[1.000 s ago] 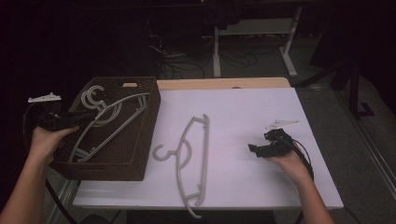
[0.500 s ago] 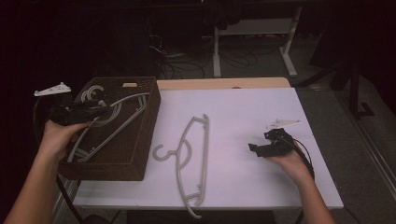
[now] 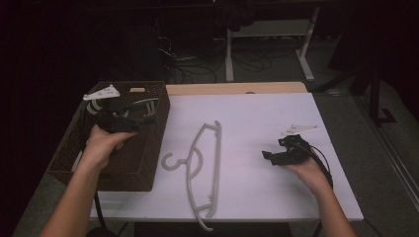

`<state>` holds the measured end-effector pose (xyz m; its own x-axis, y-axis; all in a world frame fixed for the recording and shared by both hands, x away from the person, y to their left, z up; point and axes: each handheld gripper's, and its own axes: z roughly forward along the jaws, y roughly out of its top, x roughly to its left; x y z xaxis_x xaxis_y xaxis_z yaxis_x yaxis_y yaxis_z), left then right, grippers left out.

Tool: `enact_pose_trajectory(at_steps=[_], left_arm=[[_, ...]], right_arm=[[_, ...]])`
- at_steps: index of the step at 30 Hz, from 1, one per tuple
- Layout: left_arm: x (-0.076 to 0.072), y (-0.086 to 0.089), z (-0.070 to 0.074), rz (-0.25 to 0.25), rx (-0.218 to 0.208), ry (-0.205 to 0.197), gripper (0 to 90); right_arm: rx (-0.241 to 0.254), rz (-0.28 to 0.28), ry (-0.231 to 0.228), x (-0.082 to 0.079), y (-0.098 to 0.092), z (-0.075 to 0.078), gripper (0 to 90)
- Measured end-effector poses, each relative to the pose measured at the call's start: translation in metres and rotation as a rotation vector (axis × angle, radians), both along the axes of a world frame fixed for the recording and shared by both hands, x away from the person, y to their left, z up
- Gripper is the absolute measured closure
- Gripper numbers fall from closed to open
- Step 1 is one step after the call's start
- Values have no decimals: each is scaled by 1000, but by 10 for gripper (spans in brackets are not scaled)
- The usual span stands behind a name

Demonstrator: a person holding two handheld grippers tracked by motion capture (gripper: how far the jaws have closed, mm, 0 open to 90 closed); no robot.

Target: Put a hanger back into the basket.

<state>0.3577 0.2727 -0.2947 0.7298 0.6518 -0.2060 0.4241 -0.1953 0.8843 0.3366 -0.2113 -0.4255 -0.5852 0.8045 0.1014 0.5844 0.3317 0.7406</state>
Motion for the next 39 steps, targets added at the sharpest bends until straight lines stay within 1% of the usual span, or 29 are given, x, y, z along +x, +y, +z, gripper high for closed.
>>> enact_pose_trajectory(at_steps=[2,5,8,9,12,13,14,15,16,21,23,29,32,33,34,35,37,39], left_arm=[[-1,-13,-4,-16,8,-2,67],[-3,-30,-9,-39,1,2,29],[-5,-46,-16,-51,9,9,0],[-6,-50,-19,-62,8,16,0],[-8,-62,-28,-86,24,23,0],[-8,-65,-31,-95,23,26,0],[-8,-65,-31,-95,23,26,0],[-10,-72,-37,-104,23,31,0],[-10,-75,-40,-111,25,33,0],[-12,-86,-56,-119,32,43,0],[-13,-90,-62,-119,32,54,0],[-14,-94,-80,-97,38,66,0],[-12,-95,-86,-85,47,72,0],[-12,-95,-86,-85,47,72,0],[-10,-94,-90,-76,46,76,0],[-10,-94,-92,-71,49,81,1],[-9,-94,-95,-68,49,83,1],[-9,-94,-97,-66,52,85,1]], right_arm=[[1,4,-2,0,1,1,179],[1,12,-4,0,2,2,180],[1,19,-5,0,3,3,180],[1,21,-6,0,3,3,180],[1,27,-9,-1,5,4,182],[1,30,-11,-1,5,4,183],[3,32,-11,-1,6,4,183],[2,34,-10,-1,6,4,185],[1,38,-9,-2,7,4,186],[-2,56,-7,-1,13,4,192],[-2,63,-6,-1,16,5,195],[5,97,-4,-3,29,5,210],[8,123,-1,-3,38,5,258],[8,123,-1,-3,38,5,258],[17,144,4,-1,45,6,323],[17,152,3,-1,48,6,349],[29,169,6,1,55,7,431],[36,198,11,2,65,7,511]])
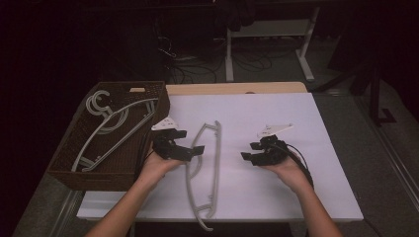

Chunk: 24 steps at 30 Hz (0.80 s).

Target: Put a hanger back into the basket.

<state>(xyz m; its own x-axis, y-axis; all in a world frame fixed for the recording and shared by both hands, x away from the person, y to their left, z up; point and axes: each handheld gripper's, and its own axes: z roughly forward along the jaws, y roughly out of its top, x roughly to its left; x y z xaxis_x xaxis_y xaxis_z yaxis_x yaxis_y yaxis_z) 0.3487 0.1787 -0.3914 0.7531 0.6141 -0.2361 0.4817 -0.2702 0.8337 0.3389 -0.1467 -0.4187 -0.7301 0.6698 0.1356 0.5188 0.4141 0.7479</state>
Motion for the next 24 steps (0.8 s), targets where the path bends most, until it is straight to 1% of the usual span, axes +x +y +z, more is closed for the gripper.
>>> enact_pose_trajectory(at_steps=[1,4,5,9,10,12,14,15,17,19,20,23,24], left_arm=[[0,0,-1,0,-1,0,1],[0,0,-2,0,-1,4,1],[0,0,-2,0,-1,4,1],[-1,-1,-3,-3,-4,9,1],[-1,-1,-4,-5,-1,8,1],[-1,-1,-4,-5,-2,7,1],[-1,-1,-4,-3,1,6,1],[-1,-1,-5,-2,-1,6,1],[-1,0,-5,-3,0,6,1],[-1,0,-5,-4,0,7,1],[-1,-1,-5,-3,1,7,1],[-1,-1,-6,-7,1,9,1],[-1,-1,-6,-7,1,9,1]], right_arm=[[2,16,1,1,5,0,558],[1,55,7,2,23,0,662],[1,55,7,2,23,0,662],[-9,118,3,4,49,1,752],[-22,132,-4,6,57,0,787],[-39,148,-5,10,68,-2,825],[-46,149,-8,16,77,-4,875],[-44,146,-7,20,81,-5,886],[-51,136,-6,29,89,-9,889],[-70,129,-5,37,95,-12,890],[-76,120,-5,43,99,-15,890],[-100,91,-9,56,106,-21,891],[-100,91,-9,56,106,-21,891]])
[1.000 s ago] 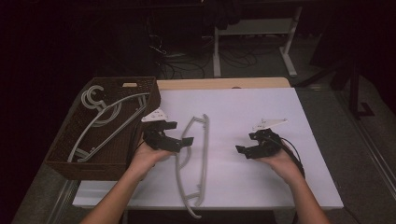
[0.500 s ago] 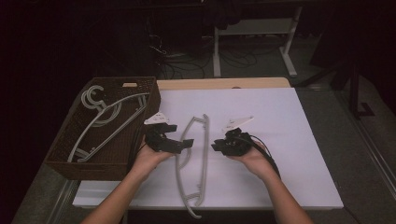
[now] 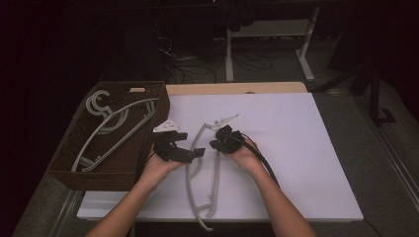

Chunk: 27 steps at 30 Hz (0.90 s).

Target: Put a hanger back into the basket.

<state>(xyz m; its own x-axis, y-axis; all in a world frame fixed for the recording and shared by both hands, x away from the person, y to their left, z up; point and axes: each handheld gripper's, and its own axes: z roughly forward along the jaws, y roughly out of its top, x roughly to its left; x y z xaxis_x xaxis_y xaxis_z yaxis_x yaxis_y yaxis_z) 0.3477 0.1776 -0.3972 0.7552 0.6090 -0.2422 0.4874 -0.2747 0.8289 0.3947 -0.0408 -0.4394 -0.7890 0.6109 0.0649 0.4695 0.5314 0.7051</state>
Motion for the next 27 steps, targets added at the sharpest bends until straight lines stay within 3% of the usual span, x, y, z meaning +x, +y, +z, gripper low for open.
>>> enact_pose_trajectory(at_steps=[2,7,10,13,18,22,27], left_arm=[[0,0,0,-2,3,1,1],[0,-1,-1,-8,7,6,1],[0,-2,-2,-10,8,7,1],[-1,-2,-2,-12,8,8,1],[0,-3,-2,-12,6,8,1],[0,-3,-2,-13,7,9,1],[0,-2,-2,-14,4,8,1]], right_arm=[[-39,-23,1,13,6,-7,891],[-119,-61,-16,25,7,-11,892],[-114,-92,-19,29,-1,-9,893],[-155,-140,-31,32,-15,-7,893],[-119,-170,-20,35,-32,-6,892],[-75,-145,-26,36,-22,2,892],[-73,-96,-15,39,-3,1,892]])
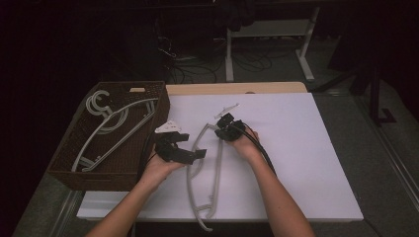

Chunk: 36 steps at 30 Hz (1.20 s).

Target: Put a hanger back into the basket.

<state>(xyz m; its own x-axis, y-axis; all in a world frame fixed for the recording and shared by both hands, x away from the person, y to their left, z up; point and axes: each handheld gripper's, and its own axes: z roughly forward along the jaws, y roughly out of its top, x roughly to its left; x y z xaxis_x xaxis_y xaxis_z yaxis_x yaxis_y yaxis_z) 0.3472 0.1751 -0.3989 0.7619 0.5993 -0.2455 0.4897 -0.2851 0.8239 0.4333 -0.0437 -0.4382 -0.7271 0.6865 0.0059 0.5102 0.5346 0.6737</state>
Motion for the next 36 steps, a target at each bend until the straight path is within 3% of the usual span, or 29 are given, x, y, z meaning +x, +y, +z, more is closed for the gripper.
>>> enact_pose_trajectory(at_steps=[6,8,14,19,22,28,32,36], left_arm=[[0,0,0,-1,-1,1,1],[0,0,0,-1,0,1,1],[-1,-2,-1,-6,6,5,1],[-1,-3,-2,-8,9,6,1],[-1,-3,-4,-9,13,10,1],[-1,-5,-5,-15,17,10,1],[-2,-6,-7,-17,19,13,1],[-2,-6,-7,-21,21,15,1]], right_arm=[[-109,2,9,3,15,-11,893],[-113,-10,8,5,13,-11,893],[-127,-49,4,10,3,-10,893],[-173,-82,-13,11,-6,-10,893],[-211,-111,-21,12,-14,-9,893],[-242,-180,-20,14,-39,-9,893],[-212,-211,-11,13,-57,-9,893],[-67,-205,-6,9,-72,-2,892]])
